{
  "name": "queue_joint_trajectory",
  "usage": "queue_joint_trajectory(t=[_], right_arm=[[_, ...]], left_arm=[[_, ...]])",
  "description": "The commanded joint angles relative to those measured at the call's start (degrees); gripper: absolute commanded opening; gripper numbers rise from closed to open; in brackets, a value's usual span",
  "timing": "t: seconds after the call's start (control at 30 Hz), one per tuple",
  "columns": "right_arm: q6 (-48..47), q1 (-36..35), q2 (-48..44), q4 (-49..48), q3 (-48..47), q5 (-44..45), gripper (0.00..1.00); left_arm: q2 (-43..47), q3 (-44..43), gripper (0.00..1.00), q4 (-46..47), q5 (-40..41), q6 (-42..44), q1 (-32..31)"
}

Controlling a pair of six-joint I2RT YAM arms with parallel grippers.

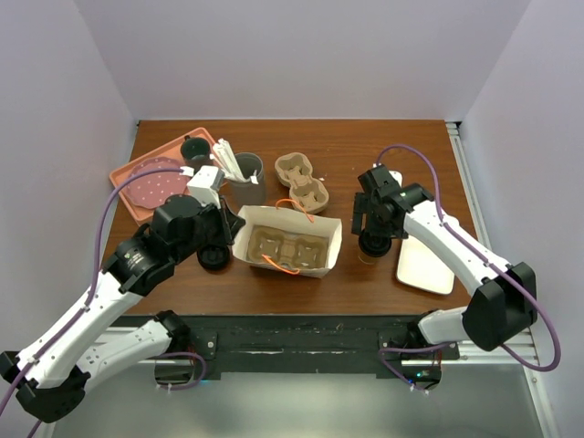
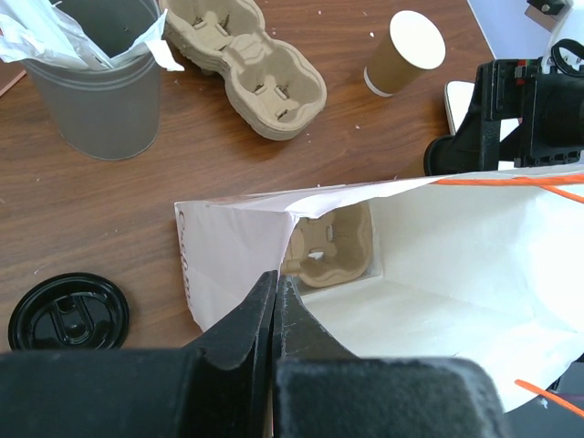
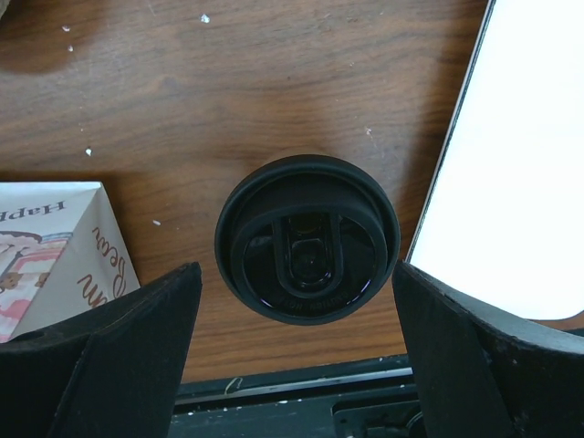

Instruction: Pack the takeout coffee

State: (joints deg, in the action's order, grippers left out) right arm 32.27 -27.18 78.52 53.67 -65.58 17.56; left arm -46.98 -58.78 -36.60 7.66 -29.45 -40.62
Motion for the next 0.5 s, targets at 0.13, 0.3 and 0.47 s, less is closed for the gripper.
queue_joint_trajectory(t=[0.13, 0.3, 0.47], right_arm=[[-0.6, 0.3, -0.6, -1.7, 1.4, 1.0, 0.90], [-0.6, 0.4, -0.1, -1.6, 1.2, 1.0, 0.90], [-0.1, 0.4, -0.6, -1.6, 2.6, 1.3, 0.89]], left_arm=[[2.1, 0.9, 0.00, 1.4, -0.4, -1.2, 0.3], [2.3, 1.5, 0.00, 0.8, -0.9, -0.8, 0.3], [2.3, 1.3, 0.00, 0.5, -1.0, -0.6, 0.3]])
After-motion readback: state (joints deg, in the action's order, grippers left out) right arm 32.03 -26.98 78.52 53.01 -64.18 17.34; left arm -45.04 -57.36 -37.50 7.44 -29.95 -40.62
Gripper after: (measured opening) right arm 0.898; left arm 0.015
